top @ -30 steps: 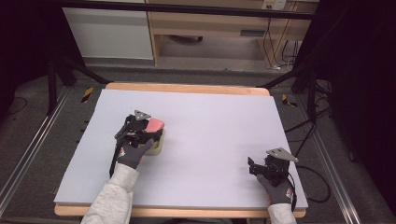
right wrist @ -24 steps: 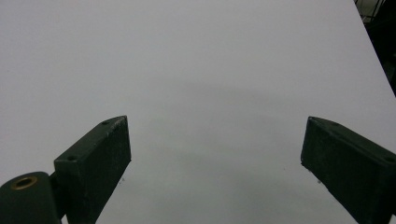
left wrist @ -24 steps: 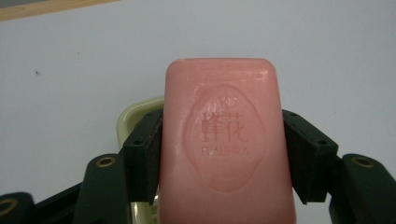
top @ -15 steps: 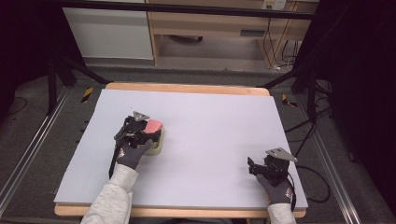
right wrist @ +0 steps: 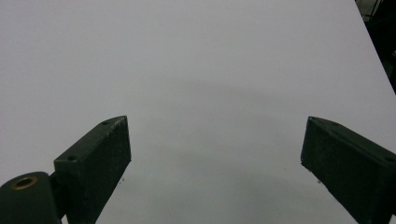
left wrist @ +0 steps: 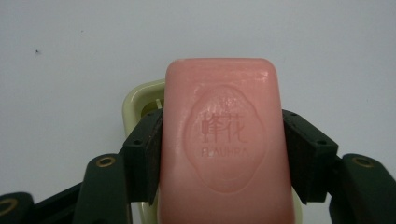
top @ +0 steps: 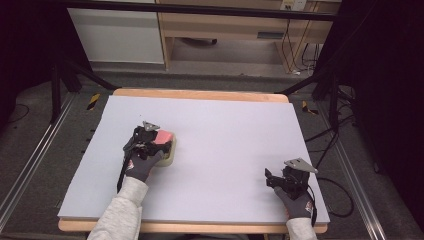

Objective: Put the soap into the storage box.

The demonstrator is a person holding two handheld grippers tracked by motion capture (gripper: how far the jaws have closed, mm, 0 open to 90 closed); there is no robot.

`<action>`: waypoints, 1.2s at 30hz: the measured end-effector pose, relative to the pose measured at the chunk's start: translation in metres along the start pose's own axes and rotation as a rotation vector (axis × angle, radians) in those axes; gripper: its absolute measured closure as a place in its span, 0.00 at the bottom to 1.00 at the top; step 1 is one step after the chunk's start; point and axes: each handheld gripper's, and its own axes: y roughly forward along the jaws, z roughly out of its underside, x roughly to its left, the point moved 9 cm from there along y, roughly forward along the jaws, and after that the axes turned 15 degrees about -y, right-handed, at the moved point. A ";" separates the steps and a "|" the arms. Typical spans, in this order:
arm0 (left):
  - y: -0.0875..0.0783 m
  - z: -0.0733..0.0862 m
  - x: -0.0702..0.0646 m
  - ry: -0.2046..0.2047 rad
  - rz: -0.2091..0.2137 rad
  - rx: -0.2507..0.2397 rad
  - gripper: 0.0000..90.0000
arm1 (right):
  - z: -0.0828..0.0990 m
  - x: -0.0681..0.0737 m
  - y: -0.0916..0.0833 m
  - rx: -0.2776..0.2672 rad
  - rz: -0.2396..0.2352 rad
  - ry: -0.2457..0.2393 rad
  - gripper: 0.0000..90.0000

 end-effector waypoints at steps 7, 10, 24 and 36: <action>0.003 0.003 0.001 -0.002 -0.004 0.006 0.41 | 0.000 0.000 0.000 0.001 0.001 -0.002 0.10; 0.005 0.004 0.002 -0.001 -0.006 0.010 0.41 | 0.000 0.000 0.000 0.001 0.001 -0.001 0.10; 0.010 0.010 0.004 0.001 -0.013 0.032 0.41 | 0.000 0.000 0.000 0.003 0.004 -0.004 0.10; 0.013 0.013 0.007 -0.002 -0.023 0.044 0.41 | 0.000 0.000 0.000 0.005 0.004 -0.005 0.10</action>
